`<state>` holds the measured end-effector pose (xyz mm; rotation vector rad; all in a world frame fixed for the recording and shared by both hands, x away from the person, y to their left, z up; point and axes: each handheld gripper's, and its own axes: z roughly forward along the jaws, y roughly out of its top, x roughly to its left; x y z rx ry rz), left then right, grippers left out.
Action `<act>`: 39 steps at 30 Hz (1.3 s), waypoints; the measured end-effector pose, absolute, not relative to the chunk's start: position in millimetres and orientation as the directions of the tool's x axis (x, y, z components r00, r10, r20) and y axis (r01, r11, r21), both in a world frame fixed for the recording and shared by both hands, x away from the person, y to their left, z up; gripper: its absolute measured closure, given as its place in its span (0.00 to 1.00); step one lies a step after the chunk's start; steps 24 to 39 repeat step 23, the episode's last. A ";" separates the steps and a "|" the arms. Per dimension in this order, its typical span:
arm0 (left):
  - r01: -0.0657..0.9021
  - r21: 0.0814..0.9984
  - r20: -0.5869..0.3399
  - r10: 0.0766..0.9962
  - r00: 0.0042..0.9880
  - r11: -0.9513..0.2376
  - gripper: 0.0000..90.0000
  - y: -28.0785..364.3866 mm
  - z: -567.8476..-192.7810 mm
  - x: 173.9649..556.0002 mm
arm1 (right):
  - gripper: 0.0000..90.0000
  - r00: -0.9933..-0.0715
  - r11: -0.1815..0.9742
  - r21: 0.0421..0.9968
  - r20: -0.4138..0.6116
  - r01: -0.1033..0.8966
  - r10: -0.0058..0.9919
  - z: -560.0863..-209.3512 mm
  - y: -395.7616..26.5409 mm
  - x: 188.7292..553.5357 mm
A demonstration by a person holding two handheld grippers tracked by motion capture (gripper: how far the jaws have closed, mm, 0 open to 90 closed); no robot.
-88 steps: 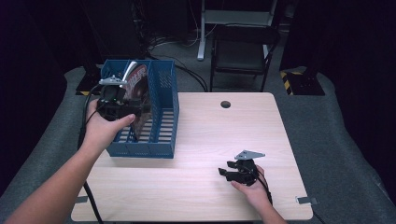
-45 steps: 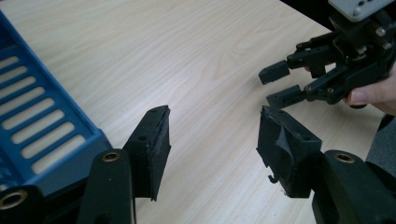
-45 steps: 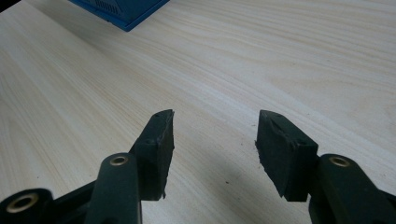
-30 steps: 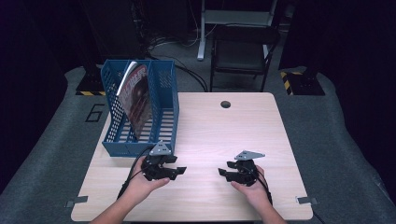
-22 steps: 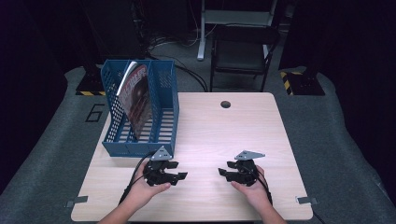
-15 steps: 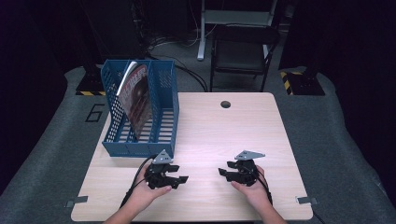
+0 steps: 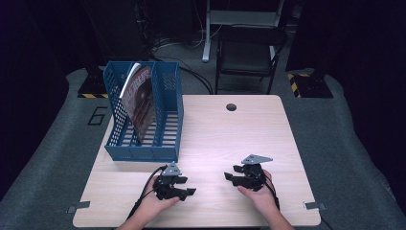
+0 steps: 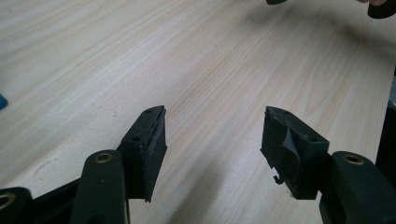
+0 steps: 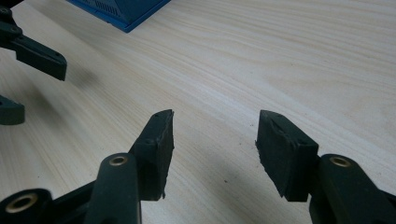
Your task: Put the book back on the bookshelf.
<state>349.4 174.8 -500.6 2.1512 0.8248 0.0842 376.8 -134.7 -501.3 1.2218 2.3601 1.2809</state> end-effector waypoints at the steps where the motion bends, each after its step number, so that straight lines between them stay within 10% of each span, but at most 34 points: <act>1: 0.525 0.714 -0.205 0.578 0.790 -0.464 0.44 174.7 -504.0 350.6 | 0.51 -0.643 0.288 0.767 0.204 0.574 0.739 -501.3 -134.7 376.8; 39: 0.491 0.693 -0.150 0.561 0.814 -0.528 0.42 158.4 -517.1 350.0 | 0.51 -0.636 0.293 0.766 0.190 0.572 0.748 -501.3 -140.1 371.3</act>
